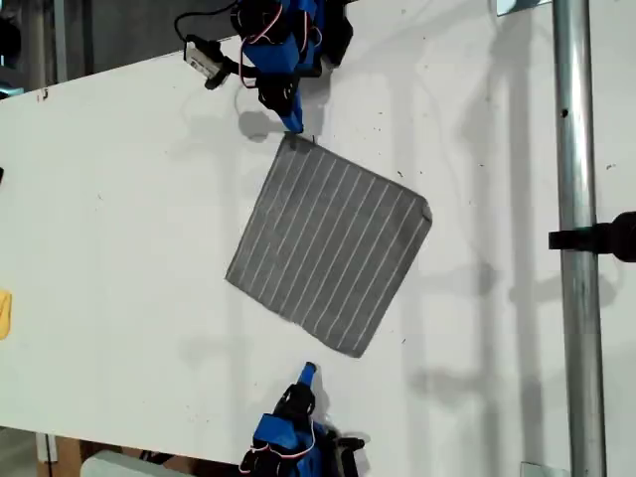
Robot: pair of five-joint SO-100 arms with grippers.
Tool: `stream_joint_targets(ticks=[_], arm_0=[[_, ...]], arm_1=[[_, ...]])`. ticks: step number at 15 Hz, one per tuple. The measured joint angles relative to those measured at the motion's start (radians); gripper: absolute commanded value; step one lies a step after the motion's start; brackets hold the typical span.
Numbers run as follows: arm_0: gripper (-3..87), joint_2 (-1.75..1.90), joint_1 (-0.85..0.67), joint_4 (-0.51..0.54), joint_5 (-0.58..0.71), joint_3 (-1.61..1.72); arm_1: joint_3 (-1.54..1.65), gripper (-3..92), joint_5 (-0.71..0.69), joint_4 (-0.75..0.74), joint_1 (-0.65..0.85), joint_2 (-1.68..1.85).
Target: Grasp corners of a towel and fold twice.
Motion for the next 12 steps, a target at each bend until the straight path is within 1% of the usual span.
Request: stream_joint_targets(ticks=[5, 6, 7, 8, 9, 10, 12], arm_0=[[-2.3, 0.000, -0.003, 0.000, -0.011, 0.000], [-2.2, 0.000, -0.023, 0.000, -0.100, 0.000], [-2.2, 0.000, -0.087, 0.000, -0.268, 0.000], [-2.6, 0.000, -0.129, 0.000, -0.491, 0.000], [-2.7, 0.000, -0.130, 0.000, -0.680, 0.000], [-2.3, 0.000, -0.130, 0.000, -0.729, 0.000], [-2.6, 0.000, -0.132, -0.006, -0.719, 0.000]], arm_1=[[0.000, -0.3, -0.015, -0.051, -0.032, 0.000], [0.000, -0.3, -0.021, -0.057, -0.044, 0.000], [0.000, -0.3, -0.021, -0.060, -0.054, 0.000], [0.000, -0.3, -0.029, -0.061, -0.066, 0.000], [-0.008, -0.3, -0.046, -0.066, -0.072, -0.002], [-0.038, -0.3, -0.066, -0.067, -0.084, -0.005], [-0.138, -0.3, -0.100, -0.069, -0.107, -0.064]])
